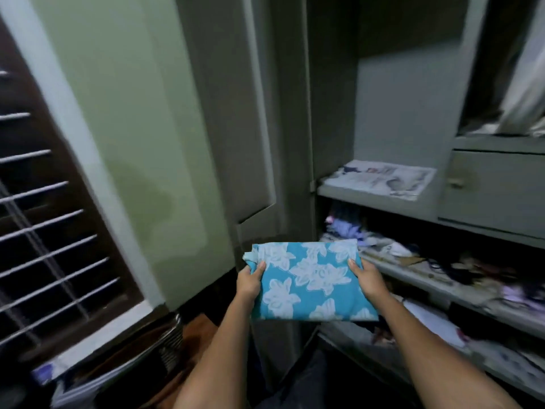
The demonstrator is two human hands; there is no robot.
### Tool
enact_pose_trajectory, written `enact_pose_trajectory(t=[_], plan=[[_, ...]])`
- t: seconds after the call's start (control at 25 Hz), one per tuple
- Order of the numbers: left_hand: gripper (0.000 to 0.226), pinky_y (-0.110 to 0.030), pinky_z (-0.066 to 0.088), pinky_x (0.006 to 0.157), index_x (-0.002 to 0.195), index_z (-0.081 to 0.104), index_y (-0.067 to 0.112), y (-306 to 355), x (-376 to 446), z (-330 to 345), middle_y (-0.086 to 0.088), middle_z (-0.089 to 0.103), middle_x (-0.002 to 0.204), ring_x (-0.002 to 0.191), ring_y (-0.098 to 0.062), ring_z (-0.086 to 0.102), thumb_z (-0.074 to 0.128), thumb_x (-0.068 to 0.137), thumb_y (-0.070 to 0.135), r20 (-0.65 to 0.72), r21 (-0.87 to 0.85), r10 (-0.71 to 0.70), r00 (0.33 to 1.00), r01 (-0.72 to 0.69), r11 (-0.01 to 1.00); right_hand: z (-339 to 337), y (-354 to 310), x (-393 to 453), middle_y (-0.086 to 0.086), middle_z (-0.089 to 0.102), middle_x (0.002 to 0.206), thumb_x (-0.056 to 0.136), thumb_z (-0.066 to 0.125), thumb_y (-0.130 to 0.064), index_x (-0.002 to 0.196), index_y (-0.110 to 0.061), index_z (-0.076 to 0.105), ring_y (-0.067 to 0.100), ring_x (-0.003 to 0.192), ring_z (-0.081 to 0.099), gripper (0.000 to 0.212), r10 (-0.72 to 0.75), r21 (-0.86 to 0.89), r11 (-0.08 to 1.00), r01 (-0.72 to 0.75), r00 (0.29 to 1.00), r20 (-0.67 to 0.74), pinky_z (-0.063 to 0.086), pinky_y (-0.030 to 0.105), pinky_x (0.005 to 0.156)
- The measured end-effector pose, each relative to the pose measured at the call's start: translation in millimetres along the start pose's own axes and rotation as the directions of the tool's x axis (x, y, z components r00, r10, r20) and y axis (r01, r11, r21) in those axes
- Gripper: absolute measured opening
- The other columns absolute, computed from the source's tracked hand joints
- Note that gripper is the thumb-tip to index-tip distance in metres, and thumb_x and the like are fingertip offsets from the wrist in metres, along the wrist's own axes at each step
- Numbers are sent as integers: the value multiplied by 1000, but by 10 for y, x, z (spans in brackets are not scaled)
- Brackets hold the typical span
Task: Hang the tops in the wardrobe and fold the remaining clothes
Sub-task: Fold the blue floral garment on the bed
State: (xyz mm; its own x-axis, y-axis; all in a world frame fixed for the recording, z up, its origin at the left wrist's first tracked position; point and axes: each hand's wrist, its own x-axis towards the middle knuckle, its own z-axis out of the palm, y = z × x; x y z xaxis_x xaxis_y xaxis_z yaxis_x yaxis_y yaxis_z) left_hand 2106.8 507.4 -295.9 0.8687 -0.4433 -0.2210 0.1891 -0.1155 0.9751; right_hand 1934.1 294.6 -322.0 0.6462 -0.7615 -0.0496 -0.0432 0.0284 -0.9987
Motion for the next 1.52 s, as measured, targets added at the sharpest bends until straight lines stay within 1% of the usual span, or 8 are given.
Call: enact_pose_trajectory(t=[0.16,0.28,0.48,0.8,0.96,1.32,1.4,1.52], plan=[[26,-42,57,82,105,58,10,365,669,843,-11,70,97,87,-27,69,56,94,34,188,102,24,982,-43,994,-532,-222,319,7,70,91,98,51,-23,99,-14,66,22,75,67,17,-31,0,999,32,964,-262,56,35,71],[32,-37,54,79,108,59,10,428,1075,1345,-9,68,99,85,-22,66,54,94,39,239,229,64,969,-121,966,-790,-184,562,12,70,94,97,53,-25,89,-19,65,27,79,67,16,-10,9,1000,14,929,-370,56,45,76],[41,-36,45,83,119,56,10,620,1853,2072,-11,62,113,100,-27,59,49,96,43,286,443,141,948,-261,858,-1095,-223,1336,10,70,95,98,52,-27,105,-9,65,29,84,69,23,11,5,1000,-10,898,-440,57,46,79],[40,-38,43,90,120,58,9,1514,3157,3139,-20,61,121,110,-37,57,47,97,40,247,476,356,901,-433,766,-1394,-951,2877,10,69,106,97,47,-40,106,-20,63,28,92,66,27,-106,-167,986,24,861,-498,55,43,84],[42,-38,42,94,123,54,2,1422,3687,3534,-23,58,124,113,-37,55,47,98,35,285,435,328,901,-427,793,-1481,-974,3425,18,58,126,101,34,-42,129,-13,52,36,112,55,44,-119,-510,816,-273,784,-609,42,35,86],[42,-43,46,96,120,56,3,1884,4823,4686,-20,62,118,110,-37,57,50,97,37,443,349,302,844,-473,809,-1847,-1166,4680,16,59,123,103,29,-40,127,-13,51,34,111,57,42,-140,-509,707,-490,610,-780,41,35,82],[44,-43,44,99,125,51,4,1625,4966,4750,-21,58,124,115,-39,54,53,95,37,471,483,208,858,-447,753,-1858,-918,4752,15,61,121,102,30,-39,125,-11,51,32,110,59,41,-106,-563,578,-591,629,-770,45,35,85],[51,-42,42,96,130,42,5,1443,5012,4746,-19,49,134,122,-37,49,54,93,39,389,721,244,888,-458,520,-1876,-726,4792,13,62,120,102,33,-39,124,-9,49,30,109,61,41,-139,-629,389,-673,632,-762,48,34,82]])
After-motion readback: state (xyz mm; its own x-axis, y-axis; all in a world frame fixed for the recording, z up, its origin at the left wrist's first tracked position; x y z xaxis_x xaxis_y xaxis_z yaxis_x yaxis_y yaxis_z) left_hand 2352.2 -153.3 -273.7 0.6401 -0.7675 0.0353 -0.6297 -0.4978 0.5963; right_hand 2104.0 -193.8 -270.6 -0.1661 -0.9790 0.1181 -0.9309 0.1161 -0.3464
